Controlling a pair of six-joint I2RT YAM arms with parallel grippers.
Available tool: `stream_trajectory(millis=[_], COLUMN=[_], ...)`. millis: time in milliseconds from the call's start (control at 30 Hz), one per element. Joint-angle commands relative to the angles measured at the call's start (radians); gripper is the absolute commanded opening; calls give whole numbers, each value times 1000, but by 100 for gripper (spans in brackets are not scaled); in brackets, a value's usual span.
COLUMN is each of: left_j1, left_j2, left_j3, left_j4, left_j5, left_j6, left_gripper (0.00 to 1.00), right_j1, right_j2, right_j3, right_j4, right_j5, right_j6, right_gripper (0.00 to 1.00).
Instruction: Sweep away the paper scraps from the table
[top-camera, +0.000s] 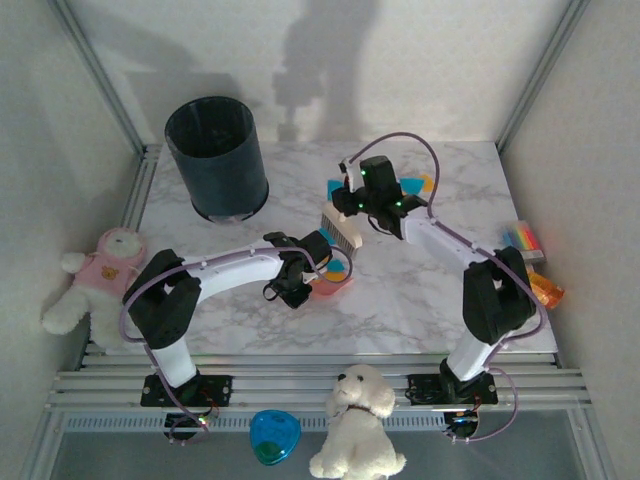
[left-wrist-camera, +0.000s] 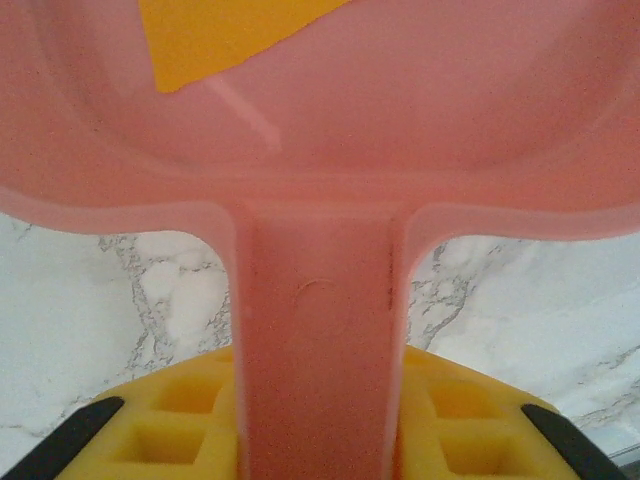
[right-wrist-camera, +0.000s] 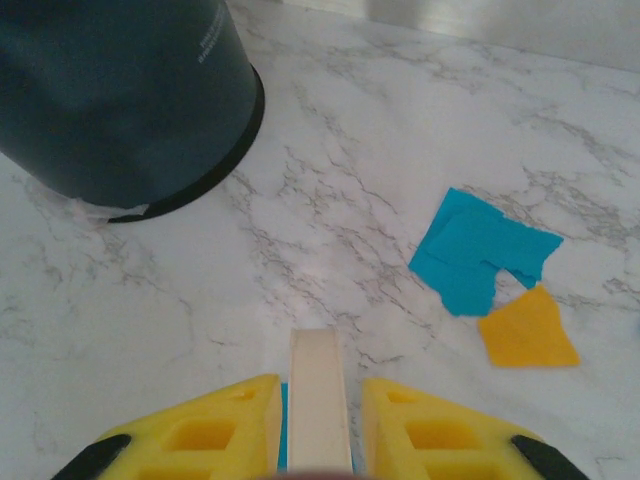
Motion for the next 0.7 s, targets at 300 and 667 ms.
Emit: stream_trajectory(millis=[300,667], left_j1=[-8,-8], left_j2=[-19,-11], left_j3=[-1,27], left_j4=[-39,-51], left_j5=[-23,-13], left_j6=[15,35], left_gripper=[0,0], right_j1=[-9,-9], right_j2=[-76,-299], right_j3=[-83,-266], right_j4=[-115,-179], right_j5=[138,270], right_j6=[-38,-53], right_gripper=[0,0])
